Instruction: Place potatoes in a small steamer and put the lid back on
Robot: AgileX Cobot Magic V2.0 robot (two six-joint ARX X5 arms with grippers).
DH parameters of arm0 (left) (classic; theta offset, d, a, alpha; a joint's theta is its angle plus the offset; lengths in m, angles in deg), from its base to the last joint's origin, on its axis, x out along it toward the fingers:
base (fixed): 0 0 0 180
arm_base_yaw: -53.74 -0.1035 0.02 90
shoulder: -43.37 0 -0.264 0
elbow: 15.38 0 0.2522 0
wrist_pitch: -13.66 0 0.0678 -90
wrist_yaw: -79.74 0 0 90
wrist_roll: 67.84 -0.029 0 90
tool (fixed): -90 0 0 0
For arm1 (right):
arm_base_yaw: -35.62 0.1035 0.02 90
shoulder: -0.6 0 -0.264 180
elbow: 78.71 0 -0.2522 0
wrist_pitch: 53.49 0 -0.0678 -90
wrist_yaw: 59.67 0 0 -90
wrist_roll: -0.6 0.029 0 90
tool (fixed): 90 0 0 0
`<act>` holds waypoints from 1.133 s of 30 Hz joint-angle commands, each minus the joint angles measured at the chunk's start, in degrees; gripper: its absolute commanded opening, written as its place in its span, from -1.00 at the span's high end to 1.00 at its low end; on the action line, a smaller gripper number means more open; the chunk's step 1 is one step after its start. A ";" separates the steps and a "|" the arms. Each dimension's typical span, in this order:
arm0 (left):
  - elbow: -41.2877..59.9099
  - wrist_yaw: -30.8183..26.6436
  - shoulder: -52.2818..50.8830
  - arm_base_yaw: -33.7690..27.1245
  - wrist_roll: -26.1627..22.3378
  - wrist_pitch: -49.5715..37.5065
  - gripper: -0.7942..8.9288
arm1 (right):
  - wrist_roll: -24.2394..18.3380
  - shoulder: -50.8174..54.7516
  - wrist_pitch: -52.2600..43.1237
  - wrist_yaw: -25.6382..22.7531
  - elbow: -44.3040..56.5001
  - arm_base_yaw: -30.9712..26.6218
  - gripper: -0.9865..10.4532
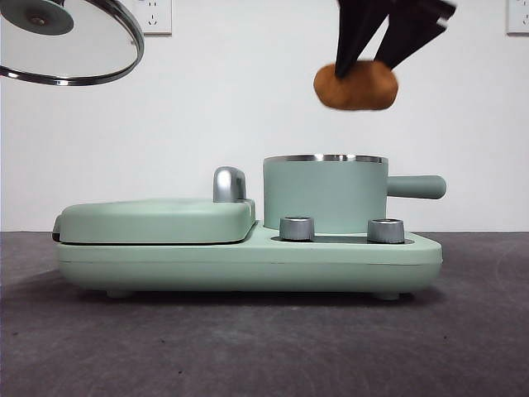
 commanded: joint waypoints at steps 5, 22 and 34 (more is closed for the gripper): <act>-0.85 0.02 -0.04 0.09 -0.44 -2.27 0.81 | -2.91 -10.97 -1.29 1.64 -9.49 -2.01 0.49; -0.85 0.00 -0.04 0.09 -0.61 -2.25 0.81 | -5.27 -24.09 -4.48 1.88 -13.84 -3.10 0.49; -0.85 0.02 -0.07 0.11 -1.07 -2.21 0.81 | -5.22 -24.44 -4.39 1.64 -13.81 -3.23 0.37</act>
